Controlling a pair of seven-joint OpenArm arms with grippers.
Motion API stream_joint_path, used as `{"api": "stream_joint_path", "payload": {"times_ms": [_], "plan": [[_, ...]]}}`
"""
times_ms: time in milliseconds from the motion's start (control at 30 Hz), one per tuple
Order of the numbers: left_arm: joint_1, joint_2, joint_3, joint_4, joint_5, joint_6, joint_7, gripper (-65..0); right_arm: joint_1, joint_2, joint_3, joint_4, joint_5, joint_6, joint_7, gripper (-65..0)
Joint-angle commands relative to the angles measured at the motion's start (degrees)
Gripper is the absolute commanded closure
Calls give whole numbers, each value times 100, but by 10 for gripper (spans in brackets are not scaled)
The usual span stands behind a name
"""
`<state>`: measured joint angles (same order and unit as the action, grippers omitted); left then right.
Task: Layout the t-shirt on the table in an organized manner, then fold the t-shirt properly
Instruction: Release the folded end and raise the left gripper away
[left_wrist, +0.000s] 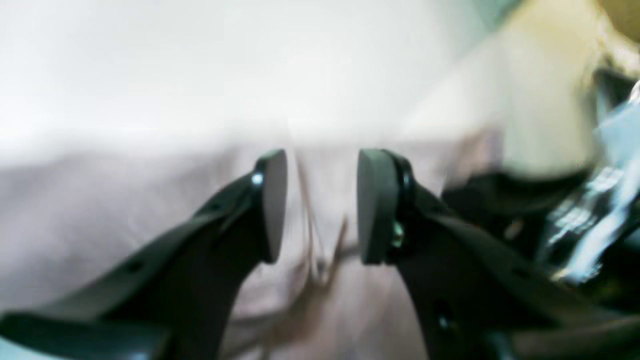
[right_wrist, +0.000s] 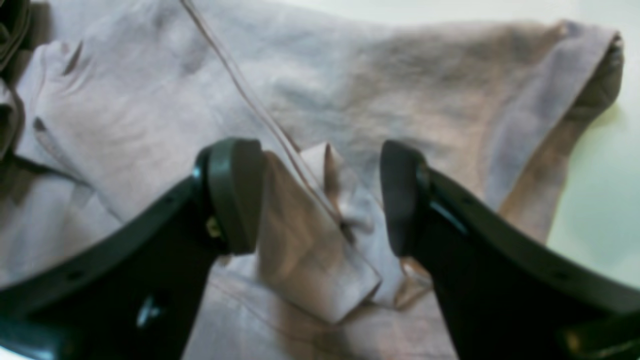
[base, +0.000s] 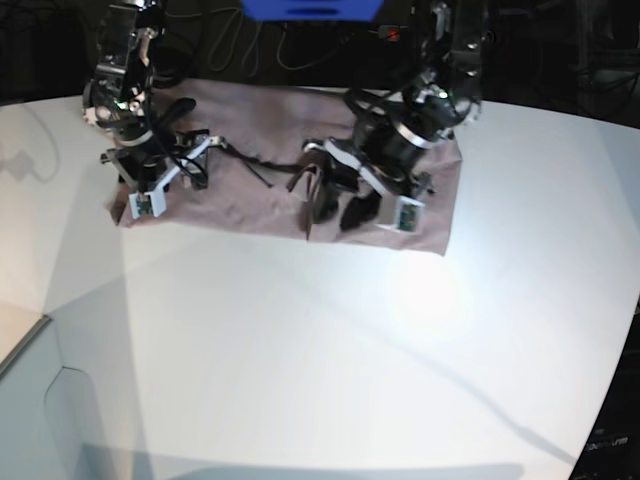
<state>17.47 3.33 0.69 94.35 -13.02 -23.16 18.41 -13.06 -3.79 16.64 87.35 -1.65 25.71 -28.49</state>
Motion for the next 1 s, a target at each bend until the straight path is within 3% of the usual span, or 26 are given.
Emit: {"api": "stream_joint_path", "payload": {"times_ms": [0, 200, 367, 467, 700, 967], "plan": [[50, -109, -47, 205, 5, -36, -26, -231, 36, 23, 2, 87, 55, 9, 111, -376], [191, -672, -530, -147, -30, -36, -61, -231, 132, 23, 2, 78, 55, 9, 93, -376], [253, -557, -1067, -551, -48, -53, -61, -231, 159, 6, 2, 78, 55, 9, 93, -376], [261, -461, -838, -674, -48, -71, -26, -231, 159, -3, 2, 78, 55, 9, 93, -376], [288, -601, 445, -859, -39, -53, -17, -231, 159, 14, 2, 78, 55, 9, 93, -376], [604, -874, 665, -314, -48, -80, -61, -231, 159, 23, 28, 78, 55, 9, 93, -376]]}}
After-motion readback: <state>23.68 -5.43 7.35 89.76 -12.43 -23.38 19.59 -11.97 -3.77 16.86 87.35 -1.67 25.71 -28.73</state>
